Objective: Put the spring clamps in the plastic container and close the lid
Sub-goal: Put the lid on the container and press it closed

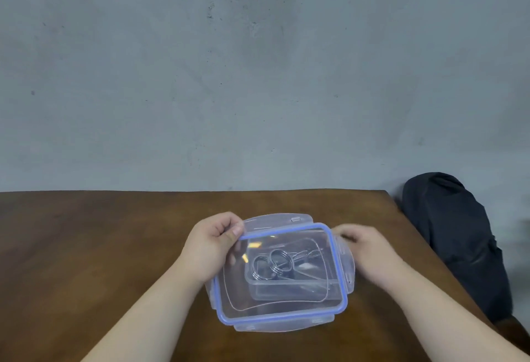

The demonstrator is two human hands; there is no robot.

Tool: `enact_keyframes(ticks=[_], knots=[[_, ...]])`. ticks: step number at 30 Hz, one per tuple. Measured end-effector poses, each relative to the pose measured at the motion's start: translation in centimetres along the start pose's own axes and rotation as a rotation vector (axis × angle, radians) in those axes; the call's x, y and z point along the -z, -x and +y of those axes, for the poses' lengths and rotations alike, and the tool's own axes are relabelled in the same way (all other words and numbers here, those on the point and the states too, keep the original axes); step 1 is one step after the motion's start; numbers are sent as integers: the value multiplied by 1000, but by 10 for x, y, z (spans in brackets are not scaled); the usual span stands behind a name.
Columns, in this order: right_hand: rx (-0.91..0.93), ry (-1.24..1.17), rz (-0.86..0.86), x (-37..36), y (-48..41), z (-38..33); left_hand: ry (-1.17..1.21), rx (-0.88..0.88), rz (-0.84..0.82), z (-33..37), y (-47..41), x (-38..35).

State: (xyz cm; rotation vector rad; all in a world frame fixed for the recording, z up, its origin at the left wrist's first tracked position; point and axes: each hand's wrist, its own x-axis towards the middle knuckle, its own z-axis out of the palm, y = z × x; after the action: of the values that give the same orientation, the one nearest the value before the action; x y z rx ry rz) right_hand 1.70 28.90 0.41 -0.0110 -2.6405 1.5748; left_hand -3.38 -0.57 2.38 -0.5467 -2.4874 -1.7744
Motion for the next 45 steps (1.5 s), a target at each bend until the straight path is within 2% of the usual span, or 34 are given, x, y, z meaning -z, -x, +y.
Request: enact_keyframes(ticks=[2,4,7,9,11,16,22,30,34,39,43,45], knots=[[-39,-328,68,10,3,-13,-69,32,-18,4,-14,-7],[-51,-388,40,11,5,-26,-129,38,-57,8,-27,-14],[6,-153,148,-1,1,-32,-128,72,-99,14,-45,-23],[-17,-156,226,0,-7,-27,-90,111,-65,14,-52,-27],[-74,-205,234,1,-15,-17,-89,135,-22,7,-53,-28],[-232,-134,222,0,-39,9,-146,281,-6,-28,-46,-25],[-261,7,268,-14,-59,23,-174,376,93,-39,-46,-39],[-284,155,267,-18,-68,35,-256,410,113,-43,-48,-44],[-299,106,262,-17,-71,38,-297,419,118,-44,-53,-44],[-374,-128,288,-16,-70,41,-337,435,97,-47,-56,-46],[-403,-343,296,-17,-63,44,-282,462,119,-54,-56,-46],[-401,-375,293,-17,-63,45,-222,477,133,-58,-57,-47]])
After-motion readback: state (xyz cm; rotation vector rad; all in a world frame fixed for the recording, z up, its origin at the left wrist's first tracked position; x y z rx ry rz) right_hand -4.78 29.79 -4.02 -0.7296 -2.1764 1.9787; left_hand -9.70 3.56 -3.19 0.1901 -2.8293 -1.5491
